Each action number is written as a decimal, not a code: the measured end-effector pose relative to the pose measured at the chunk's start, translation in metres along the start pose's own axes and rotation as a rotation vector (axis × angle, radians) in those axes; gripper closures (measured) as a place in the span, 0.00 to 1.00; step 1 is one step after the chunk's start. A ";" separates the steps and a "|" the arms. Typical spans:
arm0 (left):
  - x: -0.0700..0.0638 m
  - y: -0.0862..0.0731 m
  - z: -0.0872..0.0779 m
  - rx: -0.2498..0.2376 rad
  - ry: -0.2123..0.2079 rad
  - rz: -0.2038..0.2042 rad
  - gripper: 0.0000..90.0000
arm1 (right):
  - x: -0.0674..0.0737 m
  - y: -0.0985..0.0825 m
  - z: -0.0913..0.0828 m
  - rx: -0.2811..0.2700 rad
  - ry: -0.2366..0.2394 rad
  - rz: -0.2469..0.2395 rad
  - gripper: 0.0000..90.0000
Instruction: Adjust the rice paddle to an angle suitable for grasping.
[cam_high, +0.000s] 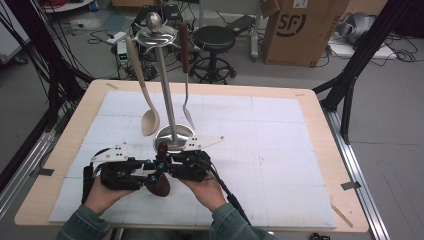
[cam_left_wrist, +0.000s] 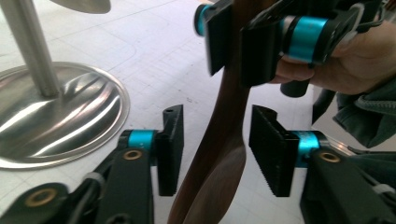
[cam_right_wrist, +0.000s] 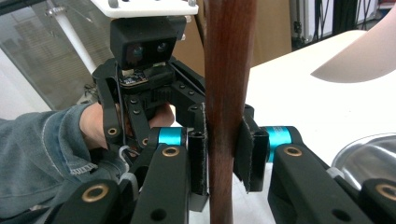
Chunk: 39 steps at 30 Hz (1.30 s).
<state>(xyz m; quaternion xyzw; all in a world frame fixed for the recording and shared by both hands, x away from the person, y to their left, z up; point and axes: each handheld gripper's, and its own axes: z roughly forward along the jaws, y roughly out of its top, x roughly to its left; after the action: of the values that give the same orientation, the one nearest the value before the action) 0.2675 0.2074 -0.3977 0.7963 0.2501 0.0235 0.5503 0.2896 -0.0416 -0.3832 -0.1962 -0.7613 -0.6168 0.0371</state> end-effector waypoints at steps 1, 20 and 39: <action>0.000 0.000 -0.001 0.003 0.004 0.002 0.59 | -0.001 0.001 -0.001 -0.006 -0.004 -0.002 0.85; 0.006 -0.002 -0.007 0.016 0.116 0.014 0.40 | -0.013 0.016 -0.019 0.005 -0.055 -0.032 0.85; 0.018 -0.008 -0.020 0.017 0.215 0.000 0.26 | -0.026 0.049 -0.028 0.010 -0.055 -0.076 0.85</action>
<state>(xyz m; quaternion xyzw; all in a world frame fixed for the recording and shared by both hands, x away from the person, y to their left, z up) 0.2744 0.2342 -0.4010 0.7938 0.3077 0.1068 0.5137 0.3252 -0.0666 -0.3389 -0.1839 -0.7720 -0.6084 -0.0065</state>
